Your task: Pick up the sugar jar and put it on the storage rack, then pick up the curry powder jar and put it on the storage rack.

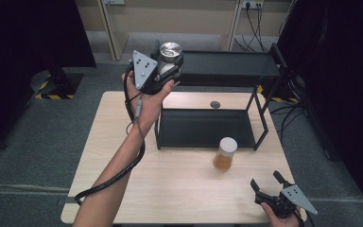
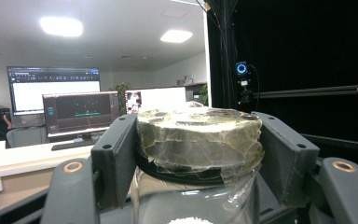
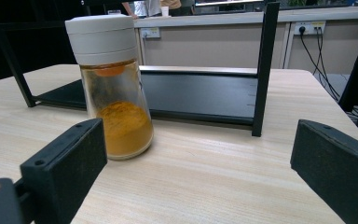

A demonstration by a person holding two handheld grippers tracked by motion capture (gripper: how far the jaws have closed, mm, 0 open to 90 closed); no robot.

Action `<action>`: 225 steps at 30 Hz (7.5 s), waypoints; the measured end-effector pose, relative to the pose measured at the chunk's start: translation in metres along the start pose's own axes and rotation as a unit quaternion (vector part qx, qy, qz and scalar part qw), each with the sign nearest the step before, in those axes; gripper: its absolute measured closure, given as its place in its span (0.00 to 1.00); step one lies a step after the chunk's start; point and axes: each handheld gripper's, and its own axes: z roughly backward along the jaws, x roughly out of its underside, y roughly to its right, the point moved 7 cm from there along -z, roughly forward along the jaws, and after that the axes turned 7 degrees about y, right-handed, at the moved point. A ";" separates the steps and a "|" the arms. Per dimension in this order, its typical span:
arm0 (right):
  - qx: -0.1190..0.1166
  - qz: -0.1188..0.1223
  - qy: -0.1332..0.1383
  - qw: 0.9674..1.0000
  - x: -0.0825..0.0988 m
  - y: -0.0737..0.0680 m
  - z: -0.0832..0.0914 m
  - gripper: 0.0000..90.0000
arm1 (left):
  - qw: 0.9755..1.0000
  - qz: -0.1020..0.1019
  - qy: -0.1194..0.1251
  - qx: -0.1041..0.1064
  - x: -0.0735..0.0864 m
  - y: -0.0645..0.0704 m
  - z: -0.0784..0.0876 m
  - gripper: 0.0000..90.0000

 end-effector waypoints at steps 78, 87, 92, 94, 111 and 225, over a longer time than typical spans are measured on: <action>-0.008 0.002 0.001 1.000 0.000 0.001 0.000 0.04 | 0.998 0.031 -0.037 -0.046 0.026 -0.033 -0.060 0.21; -0.009 0.004 -0.001 1.000 0.000 0.001 0.000 0.04 | 0.999 0.028 -0.021 -0.033 0.015 -0.032 -0.040 0.18; -0.008 0.005 -0.001 1.000 0.000 0.000 0.000 0.04 | 0.999 0.027 -0.021 -0.024 0.015 -0.029 -0.027 0.18; -0.009 0.006 0.000 1.000 0.000 0.000 0.000 0.04 | 0.999 0.029 -0.020 -0.022 0.017 -0.028 -0.021 0.18; -0.008 0.005 0.000 1.000 0.000 0.000 0.000 0.04 | 0.999 0.037 -0.016 0.012 0.032 -0.014 0.027 0.17; -0.032 0.008 0.008 0.999 -0.004 -0.005 -0.005 0.02 | 0.982 0.085 -0.168 0.015 0.205 0.018 0.224 0.15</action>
